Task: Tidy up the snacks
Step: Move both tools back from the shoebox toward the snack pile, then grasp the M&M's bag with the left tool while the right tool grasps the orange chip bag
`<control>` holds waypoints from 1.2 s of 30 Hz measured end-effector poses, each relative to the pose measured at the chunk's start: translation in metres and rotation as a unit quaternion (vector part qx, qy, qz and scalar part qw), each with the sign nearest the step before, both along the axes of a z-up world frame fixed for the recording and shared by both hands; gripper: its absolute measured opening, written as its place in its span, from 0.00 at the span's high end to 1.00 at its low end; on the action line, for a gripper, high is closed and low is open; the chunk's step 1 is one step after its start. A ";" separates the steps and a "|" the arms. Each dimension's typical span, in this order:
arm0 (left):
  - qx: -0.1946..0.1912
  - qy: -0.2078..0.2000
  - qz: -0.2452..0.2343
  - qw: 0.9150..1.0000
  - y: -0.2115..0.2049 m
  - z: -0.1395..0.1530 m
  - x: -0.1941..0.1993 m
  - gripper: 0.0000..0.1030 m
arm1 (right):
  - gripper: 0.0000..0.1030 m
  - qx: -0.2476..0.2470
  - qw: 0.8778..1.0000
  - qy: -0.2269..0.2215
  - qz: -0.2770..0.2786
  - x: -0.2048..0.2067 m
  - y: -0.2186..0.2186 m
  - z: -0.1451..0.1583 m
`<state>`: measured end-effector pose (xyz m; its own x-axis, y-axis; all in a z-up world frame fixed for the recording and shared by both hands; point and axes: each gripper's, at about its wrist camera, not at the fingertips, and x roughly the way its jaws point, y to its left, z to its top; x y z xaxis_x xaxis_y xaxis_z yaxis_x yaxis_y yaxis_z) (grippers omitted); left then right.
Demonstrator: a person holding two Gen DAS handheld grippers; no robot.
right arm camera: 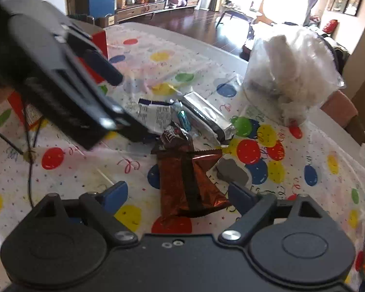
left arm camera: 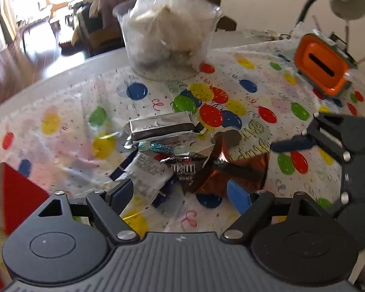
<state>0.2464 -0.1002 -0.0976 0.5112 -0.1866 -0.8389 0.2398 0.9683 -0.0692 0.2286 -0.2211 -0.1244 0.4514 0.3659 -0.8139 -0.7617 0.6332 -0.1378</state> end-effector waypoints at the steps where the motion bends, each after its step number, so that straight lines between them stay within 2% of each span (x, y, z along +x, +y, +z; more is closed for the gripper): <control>1: -0.002 0.006 0.006 1.000 -0.001 -0.004 0.007 0.18 | 0.16 -0.001 1.000 0.000 0.005 0.003 0.000 -0.003; 7: -0.019 0.044 0.035 0.998 -0.002 -0.029 0.037 0.19 | 0.19 -0.005 1.000 0.010 0.019 0.015 0.000 -0.021; 9: -0.027 0.055 0.042 0.997 -0.002 -0.035 0.044 0.27 | 0.20 -0.007 1.000 0.007 0.020 0.019 0.000 -0.024; 14: -0.026 0.068 0.044 0.996 -0.008 -0.046 0.054 0.36 | 0.21 -0.007 1.000 0.007 0.028 0.025 0.004 -0.029; 18: -0.027 0.078 0.051 0.995 -0.010 -0.051 0.062 0.45 | 0.27 -0.018 0.999 0.002 0.037 0.027 0.008 -0.034; 20: -0.024 0.080 0.047 0.995 -0.012 -0.053 0.064 0.52 | 0.29 -0.018 0.999 0.000 0.036 0.028 0.009 -0.035; 23: -0.025 0.082 0.041 0.996 -0.014 -0.055 0.064 0.61 | 0.37 -0.020 0.999 -0.004 0.036 0.028 0.009 -0.036; 28: -0.021 0.075 0.038 0.996 -0.015 -0.054 0.062 0.68 | 0.50 -0.015 1.000 -0.003 0.027 0.025 0.006 -0.035; 29: -0.023 0.075 0.038 0.996 -0.015 -0.054 0.062 0.72 | 0.51 -0.014 1.000 -0.002 0.025 0.025 0.006 -0.035; 33: -0.027 0.065 0.038 0.997 -0.015 -0.052 0.057 0.75 | 0.58 -0.009 1.000 -0.001 0.017 0.022 0.004 -0.033; 36: -0.037 0.062 0.044 0.996 -0.011 -0.051 0.055 0.76 | 0.59 0.002 1.000 0.006 0.006 0.022 0.000 -0.030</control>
